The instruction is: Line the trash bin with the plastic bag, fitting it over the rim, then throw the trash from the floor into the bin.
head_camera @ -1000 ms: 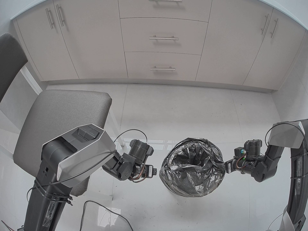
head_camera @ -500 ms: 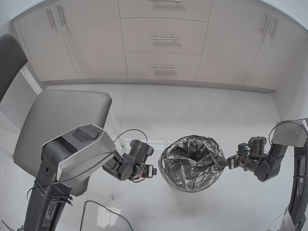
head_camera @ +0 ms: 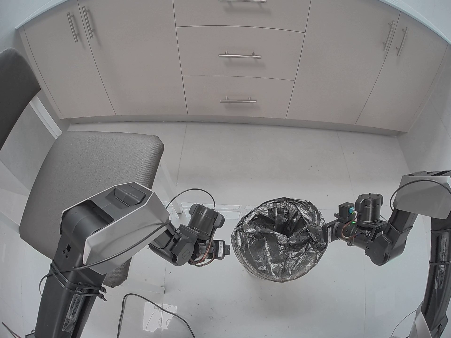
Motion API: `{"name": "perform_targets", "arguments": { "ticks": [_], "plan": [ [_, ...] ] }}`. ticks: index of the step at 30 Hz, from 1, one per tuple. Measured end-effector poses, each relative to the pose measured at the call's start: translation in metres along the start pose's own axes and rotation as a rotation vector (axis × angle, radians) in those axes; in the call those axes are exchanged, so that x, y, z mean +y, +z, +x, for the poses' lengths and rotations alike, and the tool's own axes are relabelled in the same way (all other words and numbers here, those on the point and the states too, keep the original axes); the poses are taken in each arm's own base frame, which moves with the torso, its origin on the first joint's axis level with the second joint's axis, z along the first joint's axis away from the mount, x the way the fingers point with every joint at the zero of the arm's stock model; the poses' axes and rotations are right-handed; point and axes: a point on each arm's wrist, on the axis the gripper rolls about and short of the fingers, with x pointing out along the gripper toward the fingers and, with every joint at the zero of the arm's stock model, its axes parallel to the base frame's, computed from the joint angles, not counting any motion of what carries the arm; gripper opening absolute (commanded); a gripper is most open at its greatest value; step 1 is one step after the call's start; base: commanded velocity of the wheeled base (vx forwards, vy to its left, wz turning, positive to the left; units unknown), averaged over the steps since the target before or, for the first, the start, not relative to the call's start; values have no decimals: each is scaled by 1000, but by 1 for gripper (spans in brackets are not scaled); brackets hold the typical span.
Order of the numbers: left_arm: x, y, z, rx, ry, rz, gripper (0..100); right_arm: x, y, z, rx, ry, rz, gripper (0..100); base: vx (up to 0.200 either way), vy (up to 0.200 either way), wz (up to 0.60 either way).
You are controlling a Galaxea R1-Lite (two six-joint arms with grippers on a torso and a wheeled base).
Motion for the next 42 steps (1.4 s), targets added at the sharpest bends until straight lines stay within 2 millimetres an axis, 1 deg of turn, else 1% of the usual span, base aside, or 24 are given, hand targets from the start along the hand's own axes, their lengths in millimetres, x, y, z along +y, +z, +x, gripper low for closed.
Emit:
{"name": "perform_targets", "arguments": {
  "ticks": [3,7,13,16,21,25,31,37,42],
  "plan": [
    [0,-1,0,-7,-4,-2,100,15,8,3,-25,28,-19,100,0,0,0],
    [0,0,0,-19,-10,-5,100,38,15,7,-20,77,-46,100,0,0,0],
    [1,-1,0,-57,-25,-10,100,56,22,17,-31,117,-68,100,0,0,0],
    [1,-1,0,-61,-26,-9,100,62,22,25,-38,130,-74,100,0,0,0],
    [2,-2,0,-61,-26,-8,100,80,19,31,-40,171,-93,100,0,0,0],
    [2,-2,0,-60,-25,-8,100,101,19,32,-38,219,-117,100,0,0,0],
    [2,-3,0,-60,-25,-8,100,123,15,31,-15,270,-143,100,0,0,0],
    [2,-3,0,-59,-25,-7,100,132,5,37,8,268,-157,100,0,0,0],
    [2,-3,0,-58,-24,-5,100,130,-5,49,24,255,-157,100,0,0,0]
  ]
}}
